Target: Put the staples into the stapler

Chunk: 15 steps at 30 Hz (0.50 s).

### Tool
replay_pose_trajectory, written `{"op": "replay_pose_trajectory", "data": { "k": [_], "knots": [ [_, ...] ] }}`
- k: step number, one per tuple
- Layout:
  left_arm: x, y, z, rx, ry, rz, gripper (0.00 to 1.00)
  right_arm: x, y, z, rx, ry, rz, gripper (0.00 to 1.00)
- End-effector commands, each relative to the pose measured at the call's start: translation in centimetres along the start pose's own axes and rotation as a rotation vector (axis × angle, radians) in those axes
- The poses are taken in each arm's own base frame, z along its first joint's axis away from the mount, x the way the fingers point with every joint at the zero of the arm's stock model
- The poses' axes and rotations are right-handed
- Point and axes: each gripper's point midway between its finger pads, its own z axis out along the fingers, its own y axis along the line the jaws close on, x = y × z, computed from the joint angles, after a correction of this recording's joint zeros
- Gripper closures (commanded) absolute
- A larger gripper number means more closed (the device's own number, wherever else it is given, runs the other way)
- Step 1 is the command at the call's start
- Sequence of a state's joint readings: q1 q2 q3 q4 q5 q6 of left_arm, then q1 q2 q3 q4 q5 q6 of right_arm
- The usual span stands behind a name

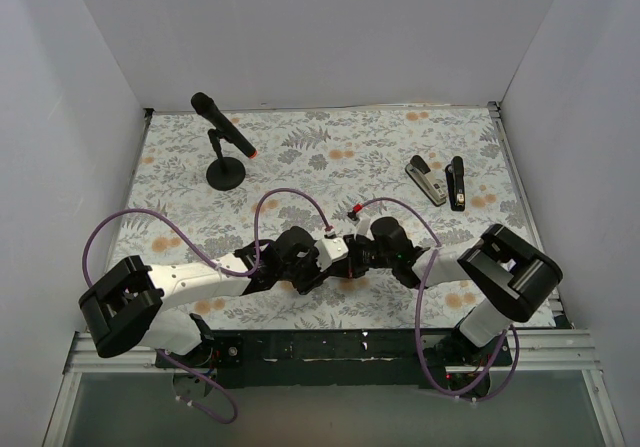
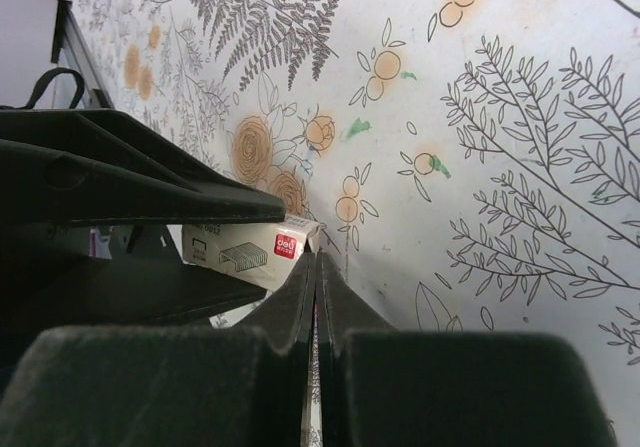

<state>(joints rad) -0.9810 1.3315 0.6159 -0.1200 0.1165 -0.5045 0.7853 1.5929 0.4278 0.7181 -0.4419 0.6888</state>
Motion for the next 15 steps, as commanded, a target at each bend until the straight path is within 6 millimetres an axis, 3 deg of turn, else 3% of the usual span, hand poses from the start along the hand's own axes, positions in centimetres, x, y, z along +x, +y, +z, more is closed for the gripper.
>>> {"op": "replay_pose_trajectory", "data": {
  "k": [1,11,15],
  "knots": [
    [-1.6,-0.2,-0.3,0.005,-0.055,0.006,0.63,-2.2,0.2,-0.1,0.065,-0.051,-0.093,0.99],
    [-1.0,0.2,0.1,-0.014,-0.033,0.0,0.62,-3.4,-1.8,-1.9,0.26,-0.051,-0.171,0.99],
    [-1.2,0.1,0.0,-0.012,-0.048,0.001,0.62,-3.3,-0.8,-1.7,0.207,-0.045,-0.158,0.99]
  ]
}}
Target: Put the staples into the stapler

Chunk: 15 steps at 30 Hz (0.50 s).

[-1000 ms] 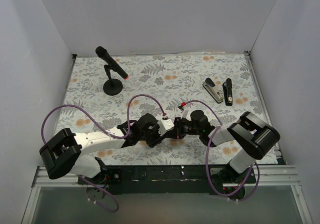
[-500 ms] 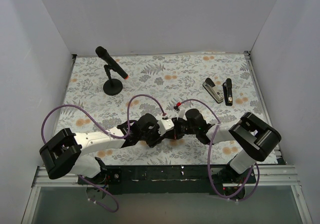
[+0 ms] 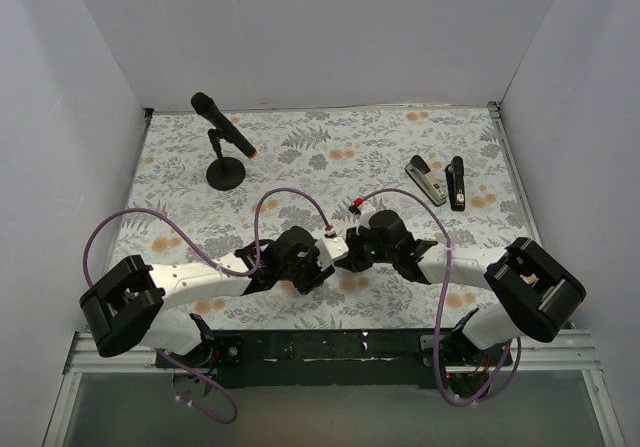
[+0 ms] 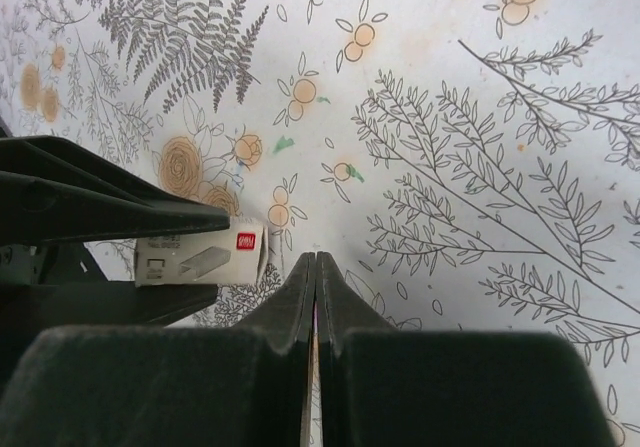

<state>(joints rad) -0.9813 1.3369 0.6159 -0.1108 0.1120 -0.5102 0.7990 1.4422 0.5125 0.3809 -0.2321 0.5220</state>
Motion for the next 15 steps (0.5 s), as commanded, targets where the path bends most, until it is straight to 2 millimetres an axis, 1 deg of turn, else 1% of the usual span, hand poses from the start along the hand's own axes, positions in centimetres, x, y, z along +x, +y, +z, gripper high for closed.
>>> {"op": "replay_pose_trajectory", "data": {
  "k": [1,3,4,7,8,11,12,13,14,15],
  "knots": [
    [-1.4,0.1,-0.3,-0.009,-0.054,0.007,0.62,-0.7,1.2,-0.1,-0.043,-0.001,-0.011,0.95],
    [-1.6,0.0,-0.4,-0.007,-0.065,0.004,0.62,-0.5,2.1,0.0,-0.096,-0.007,0.016,0.84],
    [-1.7,0.0,-0.4,-0.008,-0.068,0.004,0.62,-0.5,2.3,0.0,-0.112,-0.009,0.023,0.76],
    [-1.5,0.1,-0.4,-0.015,-0.064,0.005,0.62,-0.4,2.6,0.2,-0.137,-0.012,0.044,0.68],
    [-0.9,0.3,-0.2,-0.023,-0.039,0.003,0.62,-0.3,2.4,0.2,-0.131,-0.011,0.049,0.68],
    [-0.8,0.9,-0.3,-0.06,-0.027,-0.004,0.61,-0.3,2.2,0.1,-0.117,-0.023,0.042,0.68],
    [-0.9,1.1,-0.4,-0.08,-0.033,-0.035,0.6,-0.3,1.9,0.0,-0.103,-0.028,0.034,0.68],
    [-1.3,1.4,-0.7,-0.099,-0.045,-0.055,0.58,-0.3,1.8,-0.1,-0.092,-0.028,0.029,0.68],
    [-1.4,2.1,-1.0,-0.146,-0.048,-0.079,0.55,-0.4,1.7,-0.2,-0.086,-0.03,0.023,0.68],
    [-2.0,2.4,-1.5,-0.168,-0.072,-0.114,0.51,-0.5,1.6,-0.3,-0.076,-0.036,0.017,0.68]
  ]
}}
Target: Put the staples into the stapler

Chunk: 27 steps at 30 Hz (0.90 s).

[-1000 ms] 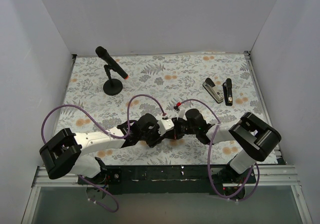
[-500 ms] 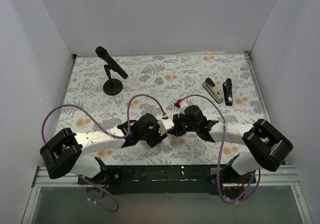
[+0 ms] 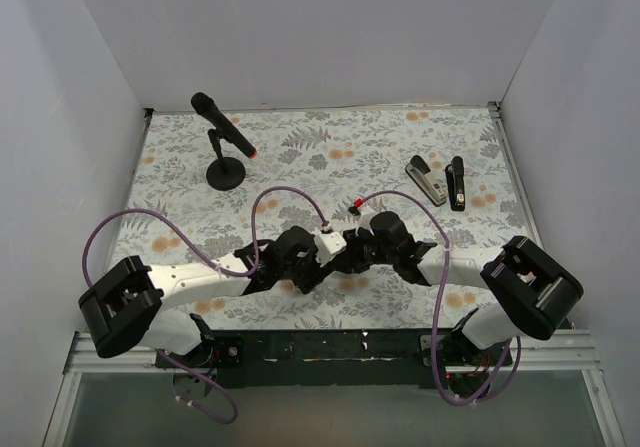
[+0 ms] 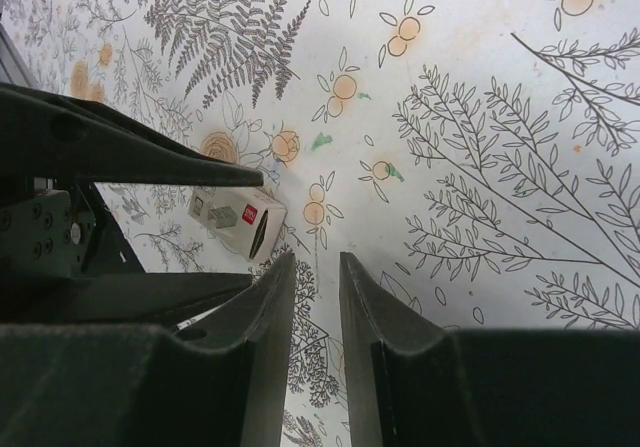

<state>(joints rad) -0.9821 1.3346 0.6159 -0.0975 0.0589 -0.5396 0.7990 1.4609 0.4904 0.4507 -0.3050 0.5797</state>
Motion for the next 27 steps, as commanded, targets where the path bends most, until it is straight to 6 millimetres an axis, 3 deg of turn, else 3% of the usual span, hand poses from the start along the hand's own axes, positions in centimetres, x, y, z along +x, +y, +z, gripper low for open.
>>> {"op": "replay_pose_trajectory", "data": {
  "k": [1,4,5,7,9,10,11,14,18,21,27],
  "knots": [
    [-2.3,1.6,-1.7,-0.128,-0.079,-0.152,0.49,-1.2,0.4,-0.6,0.005,-0.052,-0.041,0.67],
    [-2.8,2.9,-2.8,-0.231,-0.103,-0.319,0.36,-1.5,0.4,-0.9,0.019,-0.056,-0.047,0.62],
    [-2.8,3.4,-3.4,-0.278,-0.084,-0.366,0.2,-1.3,0.4,-0.9,0.02,-0.05,-0.049,0.61],
    [-2.5,5.2,-4.3,-0.415,-0.077,-0.49,0.16,-1.4,0.8,-0.7,0.023,-0.046,-0.051,0.59],
    [-1.2,6.6,-5.8,-0.582,-0.057,-0.716,0.03,-1.1,1.4,-0.4,0.026,-0.035,-0.057,0.54],
    [-0.5,6.8,-6.2,-0.632,-0.04,-0.783,0.02,-1.1,1.6,-0.1,0.03,-0.026,-0.057,0.5],
    [0.5,6.7,-6.9,-0.687,-0.015,-0.908,0.02,-0.7,2.0,0.2,0.03,-0.011,-0.058,0.5],
    [1.8,6.1,-7.5,-0.724,0.021,-1.037,0.02,-0.4,2.3,0.9,0.052,0.004,-0.057,0.53],
    [3.2,4.8,-7.0,-0.696,0.018,-1.197,0.07,-0.8,3.1,1.6,0.055,0.007,-0.059,0.56],
    [3.4,4.5,-7.1,-0.678,-0.005,-1.245,0.17,-0.8,3.5,2.1,0.06,0.017,-0.061,0.57],
    [3.9,3.6,-6.4,-0.618,-0.009,-1.291,0.23,-0.4,2.9,2.6,0.1,0.041,-0.052,0.62]
  ]
}}
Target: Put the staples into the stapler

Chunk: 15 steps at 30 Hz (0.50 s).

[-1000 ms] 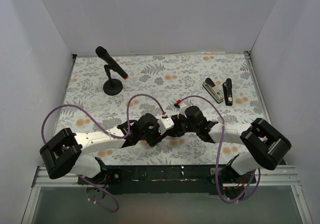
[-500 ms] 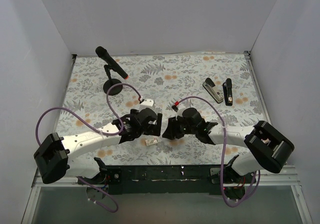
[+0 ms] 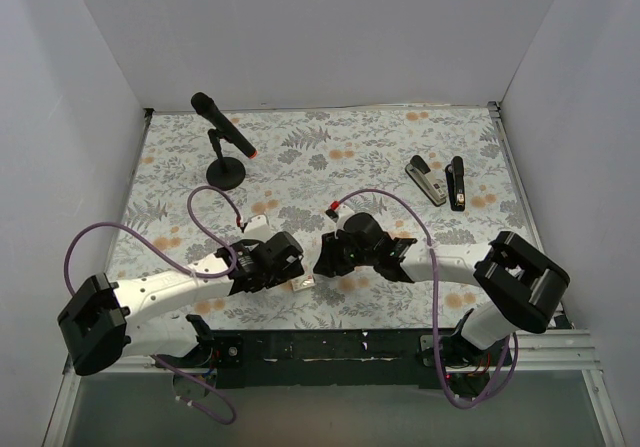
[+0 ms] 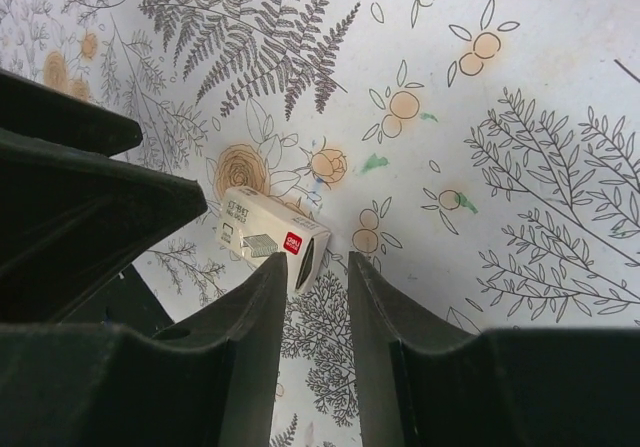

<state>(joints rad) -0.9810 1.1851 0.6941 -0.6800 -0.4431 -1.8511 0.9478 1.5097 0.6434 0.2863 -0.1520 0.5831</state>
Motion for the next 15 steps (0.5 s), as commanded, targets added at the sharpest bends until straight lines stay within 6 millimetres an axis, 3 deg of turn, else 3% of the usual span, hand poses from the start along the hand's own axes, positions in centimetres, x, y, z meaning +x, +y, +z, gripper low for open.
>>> {"op": "replay_pose_trajectory", "data": {
  "k": [1,8,15],
  "knots": [
    [0.2,-0.7,-0.3,0.047,0.013,-0.096,0.24,-0.8,0.1,0.5,0.03,-0.008,0.013,0.63],
    [1.2,-1.8,-0.1,0.106,0.06,-0.102,0.28,0.4,0.2,0.8,0.029,0.024,0.023,0.68],
    [1.8,-2.0,0.1,0.116,0.084,-0.1,0.34,0.4,0.5,0.8,0.018,0.023,0.026,0.69]
  ]
}}
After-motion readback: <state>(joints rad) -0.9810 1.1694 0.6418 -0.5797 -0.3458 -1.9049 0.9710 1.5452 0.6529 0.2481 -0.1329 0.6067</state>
